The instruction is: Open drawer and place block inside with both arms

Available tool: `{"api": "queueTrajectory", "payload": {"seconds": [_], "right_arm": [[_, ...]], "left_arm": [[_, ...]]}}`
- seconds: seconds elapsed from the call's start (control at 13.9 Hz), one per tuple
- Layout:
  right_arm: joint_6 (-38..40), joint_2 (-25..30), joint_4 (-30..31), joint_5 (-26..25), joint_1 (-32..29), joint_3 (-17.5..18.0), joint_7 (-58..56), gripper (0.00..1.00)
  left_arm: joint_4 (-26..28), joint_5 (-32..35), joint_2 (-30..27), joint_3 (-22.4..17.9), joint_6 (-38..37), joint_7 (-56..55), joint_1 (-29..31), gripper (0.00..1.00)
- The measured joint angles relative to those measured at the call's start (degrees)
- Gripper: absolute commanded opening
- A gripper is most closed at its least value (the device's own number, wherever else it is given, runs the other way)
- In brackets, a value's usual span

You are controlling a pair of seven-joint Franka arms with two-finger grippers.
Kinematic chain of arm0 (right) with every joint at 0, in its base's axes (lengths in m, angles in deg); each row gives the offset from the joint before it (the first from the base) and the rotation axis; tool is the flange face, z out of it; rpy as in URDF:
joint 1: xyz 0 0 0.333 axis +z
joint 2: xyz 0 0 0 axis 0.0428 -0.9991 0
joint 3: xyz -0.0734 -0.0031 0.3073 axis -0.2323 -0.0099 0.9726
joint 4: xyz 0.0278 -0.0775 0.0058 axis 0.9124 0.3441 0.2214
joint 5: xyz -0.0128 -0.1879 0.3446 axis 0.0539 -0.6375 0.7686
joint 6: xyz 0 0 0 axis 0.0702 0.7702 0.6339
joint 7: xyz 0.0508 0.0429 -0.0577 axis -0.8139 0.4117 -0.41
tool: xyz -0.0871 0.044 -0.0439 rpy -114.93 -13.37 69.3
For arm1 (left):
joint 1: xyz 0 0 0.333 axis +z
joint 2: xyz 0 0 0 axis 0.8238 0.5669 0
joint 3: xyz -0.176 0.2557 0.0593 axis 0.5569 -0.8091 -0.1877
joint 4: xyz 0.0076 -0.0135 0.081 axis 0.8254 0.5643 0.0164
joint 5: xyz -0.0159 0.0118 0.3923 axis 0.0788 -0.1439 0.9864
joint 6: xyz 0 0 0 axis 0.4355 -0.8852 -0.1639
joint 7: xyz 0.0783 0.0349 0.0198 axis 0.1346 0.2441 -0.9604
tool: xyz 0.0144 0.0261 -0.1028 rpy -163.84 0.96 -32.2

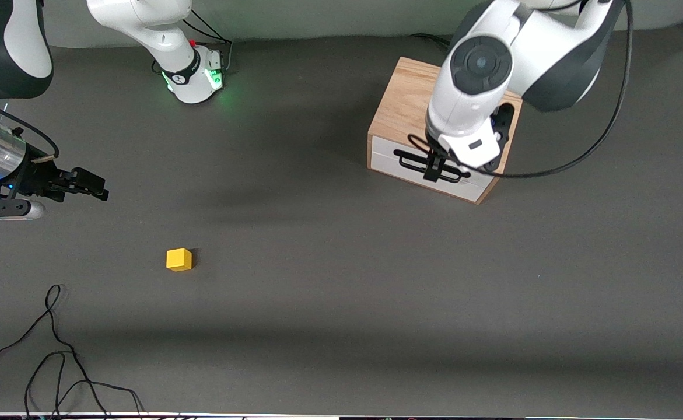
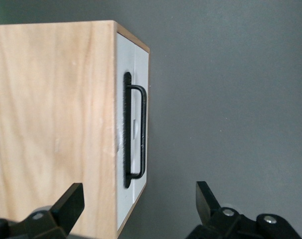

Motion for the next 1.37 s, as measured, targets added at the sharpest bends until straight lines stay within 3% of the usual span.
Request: {"api": "queueTrajectory", "payload": {"seconds": [0.29, 0.72, 1.37], "right_arm": [[-0.3, 0.0, -0.1, 0.0, 0.3, 0.3, 0.0, 1.00], [-0.4, -0.2, -0.1, 0.0, 0.3, 0.3, 0.0, 1.00], [-0.5, -0.2, -0.1, 0.0, 0.3, 0.3, 0.0, 1.00]], "left_arm": [[6.7, 0.1, 4.8, -0.4, 5.9, -0.1, 0.7, 1.00], [7.3, 0.7, 11.0, -0.5, 8.0, -0.8, 1.0, 1.00], [7.3, 1.6, 13.7, -0.3, 10.2, -2.9, 0.6, 1.00]]}}
